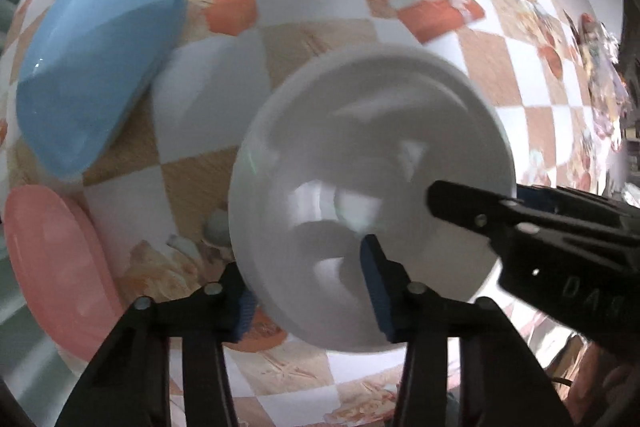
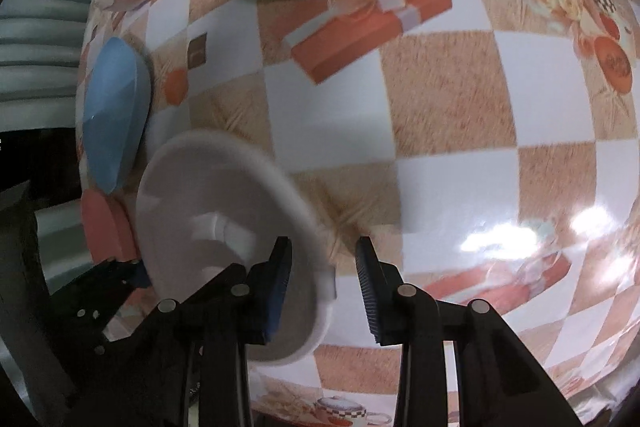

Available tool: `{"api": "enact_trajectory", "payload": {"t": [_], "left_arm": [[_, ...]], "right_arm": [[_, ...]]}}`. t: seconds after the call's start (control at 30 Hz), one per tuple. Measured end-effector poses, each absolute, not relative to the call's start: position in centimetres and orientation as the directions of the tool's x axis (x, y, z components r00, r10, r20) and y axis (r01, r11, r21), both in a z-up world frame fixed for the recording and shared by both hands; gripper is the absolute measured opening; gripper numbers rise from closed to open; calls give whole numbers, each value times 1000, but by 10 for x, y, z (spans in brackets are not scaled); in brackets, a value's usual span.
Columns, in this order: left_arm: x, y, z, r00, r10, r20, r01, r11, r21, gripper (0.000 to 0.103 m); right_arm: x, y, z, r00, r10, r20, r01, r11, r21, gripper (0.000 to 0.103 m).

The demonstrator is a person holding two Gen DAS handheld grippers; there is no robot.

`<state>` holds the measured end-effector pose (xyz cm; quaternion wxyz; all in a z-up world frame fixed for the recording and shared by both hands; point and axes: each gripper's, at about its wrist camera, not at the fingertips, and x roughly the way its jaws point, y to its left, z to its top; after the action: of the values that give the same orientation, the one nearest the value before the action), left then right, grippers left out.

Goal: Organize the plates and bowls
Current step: 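Carry the second white bowl with the left gripper onto the white stack and release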

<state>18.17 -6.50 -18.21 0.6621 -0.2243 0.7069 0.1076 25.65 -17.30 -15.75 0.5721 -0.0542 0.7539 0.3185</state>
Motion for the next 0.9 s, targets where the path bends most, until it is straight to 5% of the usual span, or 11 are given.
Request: {"api": "enact_trajectory", "payload": {"t": [0.27, 0.33, 0.4, 0.57, 0.63, 0.73, 0.9], "left_arm": [[162, -90, -183, -16, -172, -985, -452, 880, -146, 50], [159, -85, -183, -10, -167, -986, -461, 876, -144, 50], [148, -70, -180, -16, -157, -987, -471, 872, -131, 50], [155, -47, -183, -15, -144, -989, -488, 865, -119, 52], [157, -45, -183, -14, -135, -991, -482, 869, -112, 52], [165, -42, -184, -26, -112, -993, -526, 846, -81, 52], [167, -47, -180, -20, -127, -992, -522, 847, -98, 52]], "right_arm": [[242, -186, -152, -273, 280, -920, -451, 808, 380, 37], [252, -195, -140, -195, 297, -935, -438, 827, 354, 44], [261, -198, -136, -151, 278, -949, -443, 839, 317, 69], [268, -188, -153, -211, 286, -935, -441, 826, 352, 69], [264, -180, -159, -238, 297, -925, -443, 814, 376, 68], [255, -172, -165, -279, 316, -907, -452, 790, 414, 39], [242, -160, -167, -321, 327, -889, -460, 766, 448, 29]]}}
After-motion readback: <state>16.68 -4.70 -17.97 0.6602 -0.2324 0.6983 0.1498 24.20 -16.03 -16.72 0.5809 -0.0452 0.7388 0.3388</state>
